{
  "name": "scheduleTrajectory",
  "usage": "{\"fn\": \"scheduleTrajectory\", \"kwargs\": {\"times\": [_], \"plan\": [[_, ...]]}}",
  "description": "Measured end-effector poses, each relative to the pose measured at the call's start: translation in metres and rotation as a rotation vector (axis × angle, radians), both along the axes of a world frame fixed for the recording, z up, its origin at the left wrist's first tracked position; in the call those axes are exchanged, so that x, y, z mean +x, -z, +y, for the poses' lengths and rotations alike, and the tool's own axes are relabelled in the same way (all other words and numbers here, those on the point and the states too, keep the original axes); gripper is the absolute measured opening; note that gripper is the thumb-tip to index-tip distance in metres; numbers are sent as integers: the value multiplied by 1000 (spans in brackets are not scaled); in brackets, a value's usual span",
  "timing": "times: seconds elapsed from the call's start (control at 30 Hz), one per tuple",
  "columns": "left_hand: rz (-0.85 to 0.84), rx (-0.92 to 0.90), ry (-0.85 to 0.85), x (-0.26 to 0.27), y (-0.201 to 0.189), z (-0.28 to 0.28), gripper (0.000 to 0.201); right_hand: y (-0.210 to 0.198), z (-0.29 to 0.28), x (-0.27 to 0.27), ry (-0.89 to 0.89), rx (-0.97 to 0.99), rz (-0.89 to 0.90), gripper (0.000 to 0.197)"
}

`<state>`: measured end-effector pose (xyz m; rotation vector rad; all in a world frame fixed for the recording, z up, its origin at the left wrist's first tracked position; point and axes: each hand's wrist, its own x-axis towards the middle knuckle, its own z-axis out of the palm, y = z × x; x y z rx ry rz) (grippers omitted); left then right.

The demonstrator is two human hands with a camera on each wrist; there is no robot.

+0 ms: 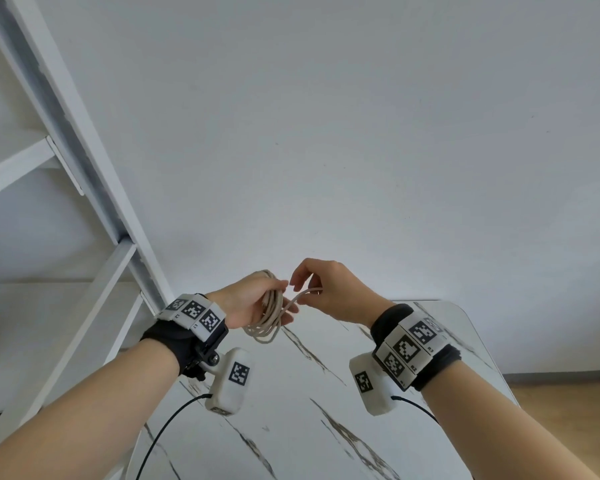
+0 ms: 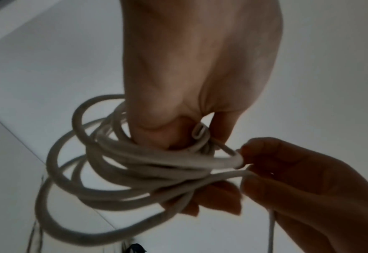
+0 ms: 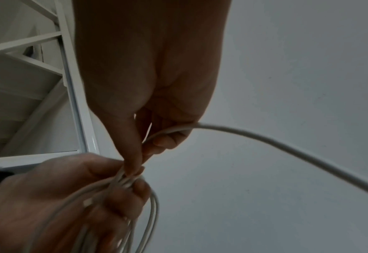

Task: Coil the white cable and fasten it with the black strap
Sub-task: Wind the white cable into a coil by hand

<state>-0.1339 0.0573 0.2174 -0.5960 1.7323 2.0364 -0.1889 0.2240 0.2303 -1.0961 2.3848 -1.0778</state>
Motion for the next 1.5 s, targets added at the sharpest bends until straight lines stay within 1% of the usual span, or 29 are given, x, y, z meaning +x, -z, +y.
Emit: {"fn": "scheduleTrajectory", "kwargs": {"times": [0.13,0.23,0.3,0.4,0.5,0.63,0.7,0.77,0.97,1.03,1.1,1.23,1.27,1.33,1.37,1.5], "plan": [[-51,39,81,4,5,-3,29,-4,4,-4,2,12,-20,15],[-55,80,200,5,4,0,49,-5,4,-6,41,-43,-13,12],[-53,103,291,7,2,2,54,-4,5,-8,68,-106,-13,11],[-28,115,376,11,-4,3,43,4,9,-13,118,-170,-45,13],[13,163,395,13,-8,2,29,18,12,-18,145,-189,-85,17],[60,276,380,13,-14,4,30,33,12,-18,151,-210,-132,17],[84,363,351,12,-19,7,31,37,13,-15,140,-234,-174,15],[106,458,298,9,-22,10,31,42,13,-13,169,-232,-168,15],[183,634,112,0,-25,22,36,60,19,-9,250,-111,-105,24],[195,679,60,-3,-25,25,36,61,23,-6,266,-74,-92,31],[219,710,21,-5,-25,29,34,63,27,-2,275,-31,-86,32],[267,776,-73,-10,-25,31,34,77,30,5,275,10,-155,18],[276,789,-110,-12,-26,31,35,80,30,8,263,13,-171,21],[294,799,-198,-17,-25,30,37,84,28,13,240,53,-199,33],[309,792,-243,-20,-25,30,37,84,27,15,225,79,-207,35],[354,725,-403,-31,-23,18,40,84,26,22,163,167,-260,32]]}}
